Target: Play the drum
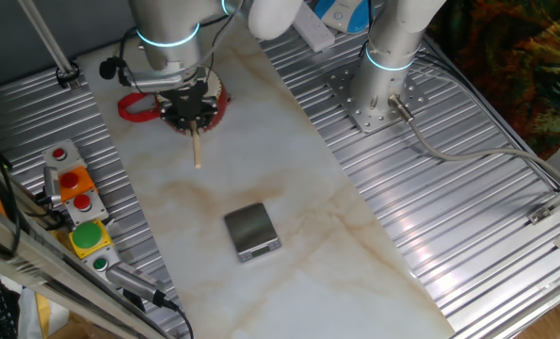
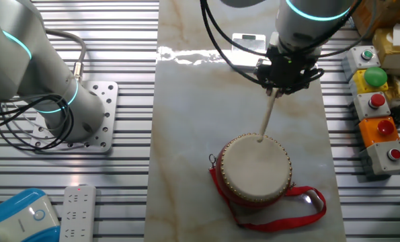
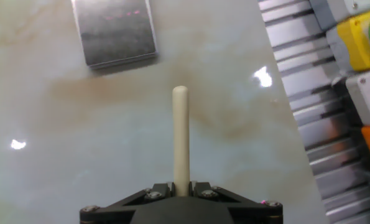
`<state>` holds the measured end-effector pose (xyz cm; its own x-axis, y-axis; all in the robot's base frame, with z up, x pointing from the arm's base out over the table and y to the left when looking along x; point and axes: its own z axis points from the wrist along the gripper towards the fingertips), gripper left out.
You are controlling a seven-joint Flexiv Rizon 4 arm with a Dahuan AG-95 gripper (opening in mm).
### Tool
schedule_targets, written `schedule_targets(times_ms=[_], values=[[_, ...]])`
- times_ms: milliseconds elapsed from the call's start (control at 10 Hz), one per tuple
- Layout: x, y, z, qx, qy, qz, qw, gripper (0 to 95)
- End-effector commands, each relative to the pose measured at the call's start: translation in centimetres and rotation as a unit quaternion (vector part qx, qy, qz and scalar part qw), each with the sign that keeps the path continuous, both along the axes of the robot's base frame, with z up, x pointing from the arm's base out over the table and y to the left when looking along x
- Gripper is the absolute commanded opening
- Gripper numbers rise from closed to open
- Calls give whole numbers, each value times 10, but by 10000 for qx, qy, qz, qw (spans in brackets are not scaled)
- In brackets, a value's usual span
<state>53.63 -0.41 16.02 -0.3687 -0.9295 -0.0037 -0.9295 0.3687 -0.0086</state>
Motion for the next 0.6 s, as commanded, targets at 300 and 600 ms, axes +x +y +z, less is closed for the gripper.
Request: schedule_targets(times_ms=[300,600], values=[[0,-1,0,-401,-92,352,9985,0],[0,-1,0,-404,-95,1456,9885,0]])
